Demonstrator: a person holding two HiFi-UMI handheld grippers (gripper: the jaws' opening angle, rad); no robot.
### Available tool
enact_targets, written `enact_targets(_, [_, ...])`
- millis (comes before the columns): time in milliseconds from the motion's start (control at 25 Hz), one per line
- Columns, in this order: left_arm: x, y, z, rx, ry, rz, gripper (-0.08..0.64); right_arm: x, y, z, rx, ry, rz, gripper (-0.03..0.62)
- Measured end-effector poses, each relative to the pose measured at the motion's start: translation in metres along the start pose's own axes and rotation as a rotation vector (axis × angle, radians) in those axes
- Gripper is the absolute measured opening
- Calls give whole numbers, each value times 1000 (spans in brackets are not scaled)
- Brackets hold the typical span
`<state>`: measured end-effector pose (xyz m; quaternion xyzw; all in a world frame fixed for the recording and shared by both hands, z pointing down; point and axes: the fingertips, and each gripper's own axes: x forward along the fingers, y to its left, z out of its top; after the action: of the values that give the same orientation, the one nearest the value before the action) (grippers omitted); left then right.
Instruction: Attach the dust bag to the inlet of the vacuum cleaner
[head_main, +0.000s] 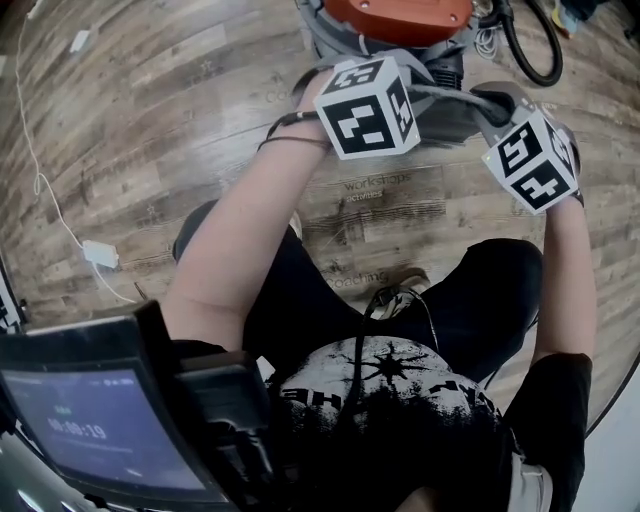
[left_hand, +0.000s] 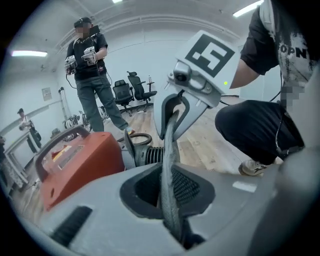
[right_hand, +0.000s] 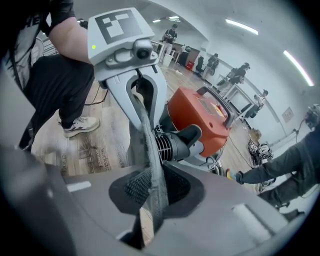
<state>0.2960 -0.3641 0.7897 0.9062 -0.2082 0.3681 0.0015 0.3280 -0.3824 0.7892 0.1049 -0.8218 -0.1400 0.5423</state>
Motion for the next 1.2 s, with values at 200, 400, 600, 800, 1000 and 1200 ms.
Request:
enact_targets(200, [13, 1, -22, -33, 88, 6, 29, -4, 1, 21, -102, 23, -26, 46])
enact_targets(400, [10, 5, -11, 36, 74, 52, 31, -1, -3, 10, -30, -7, -18, 46])
enact_targets(600, [7, 6, 29, 53, -29, 83, 32, 21, -8, -23, 104, 19, -32, 45])
enact_targets(800, [8, 8, 27, 50, -27, 72, 35, 21, -11, -22, 81, 41, -63, 40])
enact_targets(1000, [6, 9, 5, -11, 11, 37, 29, 9, -15, -2, 19, 25, -76, 34])
enact_targets(1200, [8, 10, -6, -48, 52, 33, 29, 2, -15, 12, -65, 65, -105, 34])
